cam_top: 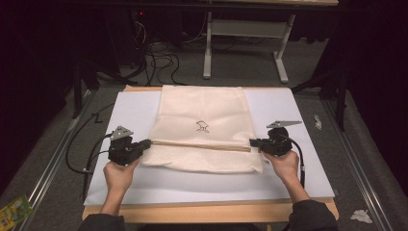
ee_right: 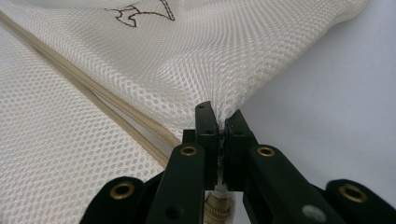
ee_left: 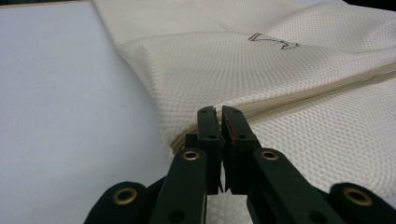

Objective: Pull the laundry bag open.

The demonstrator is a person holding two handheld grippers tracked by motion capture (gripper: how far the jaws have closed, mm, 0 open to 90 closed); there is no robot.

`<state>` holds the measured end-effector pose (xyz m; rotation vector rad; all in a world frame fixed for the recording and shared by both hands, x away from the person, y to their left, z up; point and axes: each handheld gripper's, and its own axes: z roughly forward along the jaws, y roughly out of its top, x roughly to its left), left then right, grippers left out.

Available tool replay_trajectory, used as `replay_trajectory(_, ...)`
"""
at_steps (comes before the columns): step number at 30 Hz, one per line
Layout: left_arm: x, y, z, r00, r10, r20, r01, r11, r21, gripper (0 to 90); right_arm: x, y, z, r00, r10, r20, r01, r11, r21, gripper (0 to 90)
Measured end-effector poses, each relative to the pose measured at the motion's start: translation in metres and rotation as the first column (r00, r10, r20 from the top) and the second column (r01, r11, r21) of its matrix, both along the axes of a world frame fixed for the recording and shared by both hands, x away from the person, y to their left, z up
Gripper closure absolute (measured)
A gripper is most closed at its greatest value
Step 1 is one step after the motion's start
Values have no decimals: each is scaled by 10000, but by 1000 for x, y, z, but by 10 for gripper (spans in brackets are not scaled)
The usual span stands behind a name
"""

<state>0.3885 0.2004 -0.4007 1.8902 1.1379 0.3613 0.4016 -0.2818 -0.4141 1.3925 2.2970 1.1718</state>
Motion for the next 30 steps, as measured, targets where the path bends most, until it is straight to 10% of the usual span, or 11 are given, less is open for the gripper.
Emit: replay_trajectory(30,-3,-7,-13,9999,-26,-102,37,9948,1015,872,-5,-11,0,9992,-353,169,356,9992,-179,888)
